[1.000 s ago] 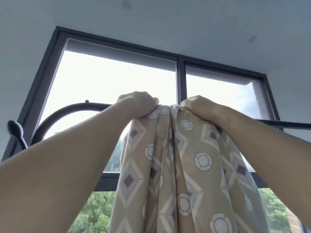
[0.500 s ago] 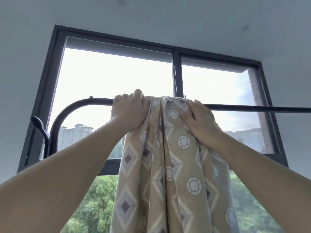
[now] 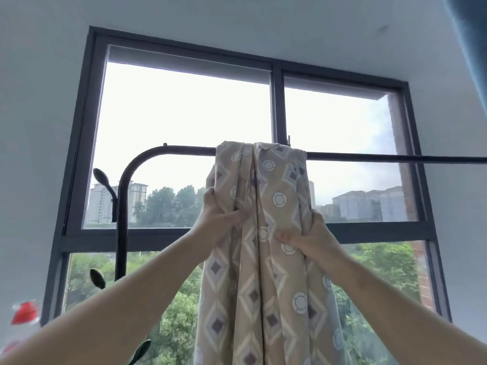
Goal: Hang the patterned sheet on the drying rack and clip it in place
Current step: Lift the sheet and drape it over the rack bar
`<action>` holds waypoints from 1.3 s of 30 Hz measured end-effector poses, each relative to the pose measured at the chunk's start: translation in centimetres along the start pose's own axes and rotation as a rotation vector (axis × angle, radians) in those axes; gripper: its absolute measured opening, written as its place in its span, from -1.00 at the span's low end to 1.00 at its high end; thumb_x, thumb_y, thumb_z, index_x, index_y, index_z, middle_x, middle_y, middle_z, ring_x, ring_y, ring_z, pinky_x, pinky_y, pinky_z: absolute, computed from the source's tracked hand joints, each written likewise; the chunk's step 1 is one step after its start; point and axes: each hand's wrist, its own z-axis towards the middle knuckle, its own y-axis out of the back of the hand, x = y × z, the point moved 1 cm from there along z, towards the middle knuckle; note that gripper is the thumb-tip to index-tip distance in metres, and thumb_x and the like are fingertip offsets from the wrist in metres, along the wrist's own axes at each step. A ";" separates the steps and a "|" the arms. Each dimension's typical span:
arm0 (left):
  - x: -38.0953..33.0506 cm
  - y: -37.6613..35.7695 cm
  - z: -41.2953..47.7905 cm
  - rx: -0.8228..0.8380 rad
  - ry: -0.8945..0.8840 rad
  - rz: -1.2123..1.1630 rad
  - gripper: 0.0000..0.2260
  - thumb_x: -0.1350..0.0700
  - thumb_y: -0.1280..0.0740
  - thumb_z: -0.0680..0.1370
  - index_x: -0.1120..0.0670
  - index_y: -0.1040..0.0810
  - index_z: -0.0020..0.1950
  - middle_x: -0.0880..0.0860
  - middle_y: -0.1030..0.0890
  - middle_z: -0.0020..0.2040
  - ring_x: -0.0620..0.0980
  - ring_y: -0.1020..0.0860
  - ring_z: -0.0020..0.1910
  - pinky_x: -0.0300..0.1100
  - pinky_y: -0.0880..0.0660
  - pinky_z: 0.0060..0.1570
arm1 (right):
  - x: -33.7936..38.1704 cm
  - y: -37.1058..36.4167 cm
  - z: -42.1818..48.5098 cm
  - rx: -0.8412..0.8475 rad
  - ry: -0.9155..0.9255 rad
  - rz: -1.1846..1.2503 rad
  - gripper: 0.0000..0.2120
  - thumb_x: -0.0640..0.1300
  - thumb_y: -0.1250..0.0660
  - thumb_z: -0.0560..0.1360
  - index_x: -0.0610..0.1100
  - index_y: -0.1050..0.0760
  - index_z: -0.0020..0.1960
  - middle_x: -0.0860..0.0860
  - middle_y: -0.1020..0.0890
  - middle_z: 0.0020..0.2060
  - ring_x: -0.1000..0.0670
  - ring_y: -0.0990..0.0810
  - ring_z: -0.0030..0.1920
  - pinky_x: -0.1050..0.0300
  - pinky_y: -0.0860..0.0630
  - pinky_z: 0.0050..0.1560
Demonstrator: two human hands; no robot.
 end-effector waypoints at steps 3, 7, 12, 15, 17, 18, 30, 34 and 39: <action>1.3 0.3 -1.0 0.074 0.072 -0.033 -0.52 0.18 -0.48 0.41 0.07 -0.32 0.23 0.07 -0.55 0.06 -0.04 -0.57 -0.07 -0.30 -0.55 -0.32 | -0.6 -0.2 -1.3 0.067 -0.070 -0.012 -0.60 -0.11 -0.56 0.29 -0.09 -0.49 0.05 0.01 -0.65 -0.09 0.03 -0.64 -0.12 0.16 -0.59 -0.09; 2.2 1.2 -2.3 0.164 0.176 0.034 -0.75 0.16 -0.46 0.43 0.18 -0.58 0.08 0.17 -0.66 -0.02 0.05 -0.63 -0.17 -0.15 -0.61 -0.13 | -1.6 -0.1 -2.4 0.028 -0.068 0.041 -0.90 -0.21 -0.50 0.35 -0.12 -0.63 -0.14 -0.07 -0.70 -0.20 -0.01 -0.67 -0.22 0.15 -0.61 -0.12; 3.5 0.9 -4.1 0.271 0.211 -0.172 -0.60 0.16 -0.45 0.43 0.06 -0.43 0.22 0.14 -0.63 0.09 0.08 -0.64 -0.02 -0.10 -0.61 -0.07 | -1.8 -0.6 -3.5 0.078 -0.119 0.304 -0.83 -0.29 -0.43 0.41 -0.16 -0.58 -0.01 -0.08 -0.71 -0.21 -0.03 -0.69 -0.28 0.15 -0.61 -0.28; 4.0 0.5 -4.3 0.301 0.246 -0.212 -0.50 0.11 -0.47 0.38 0.03 -0.40 0.27 0.14 -0.61 0.15 0.11 -0.62 0.07 -0.05 -0.60 0.01 | -2.0 -1.0 -4.1 0.101 -0.113 0.303 -0.62 -0.28 -0.48 0.36 -0.13 -0.45 0.12 -0.10 -0.68 -0.07 -0.08 -0.68 -0.13 0.06 -0.61 -0.16; 3.8 0.5 -4.3 0.295 0.234 -0.162 -0.61 0.16 -0.46 0.41 0.13 -0.49 0.20 0.16 -0.65 0.06 0.08 -0.64 -0.03 -0.08 -0.61 -0.04 | -2.1 -0.9 -4.3 0.091 -0.109 0.283 -0.56 -0.25 -0.51 0.33 -0.11 -0.43 0.13 -0.07 -0.67 -0.05 -0.07 -0.68 -0.10 0.05 -0.61 -0.12; 3.7 0.5 -4.3 0.276 0.232 -0.136 -0.69 0.19 -0.45 0.43 0.18 -0.54 0.15 0.16 -0.66 -0.01 0.06 -0.65 -0.11 -0.10 -0.62 -0.09 | -2.1 -0.8 -4.4 0.100 -0.106 0.272 -0.56 -0.25 -0.52 0.33 -0.11 -0.45 0.14 -0.06 -0.68 -0.06 -0.06 -0.68 -0.10 0.05 -0.62 -0.10; 5.6 -0.6 -6.4 0.320 0.264 -0.202 -0.78 0.32 -0.41 0.45 0.12 -0.56 0.05 0.09 -0.70 -0.09 0.01 -0.68 -0.18 -0.16 -0.62 -0.22 | -3.4 -1.9 -6.3 0.286 -0.218 0.236 -0.66 -0.22 -0.49 0.37 -0.10 -0.53 0.12 -0.07 -0.71 -0.10 -0.08 -0.69 -0.07 0.02 -0.60 0.00; 6.6 0.1 -6.2 0.251 0.309 -0.184 -0.83 0.29 -0.42 0.44 0.21 -0.59 0.02 0.16 -0.68 -0.06 0.07 -0.66 -0.17 -0.12 -0.62 -0.17 | -3.9 -1.7 -6.2 0.210 -0.248 0.208 -0.76 -0.19 -0.48 0.39 -0.18 -0.59 0.04 -0.10 -0.72 -0.16 -0.08 -0.70 -0.16 0.09 -0.63 -0.13; 6.9 -0.2 -6.1 0.163 0.296 -0.269 -0.92 0.30 -0.37 0.49 0.22 -0.58 -0.04 0.10 -0.68 -0.23 0.00 -0.66 -0.33 -0.20 -0.59 -0.37 | -4.0 -1.8 -6.0 0.138 -0.256 0.258 -0.92 -0.24 -0.41 0.44 -0.20 -0.61 -0.07 -0.10 -0.71 -0.26 -0.07 -0.67 -0.25 0.08 -0.63 -0.17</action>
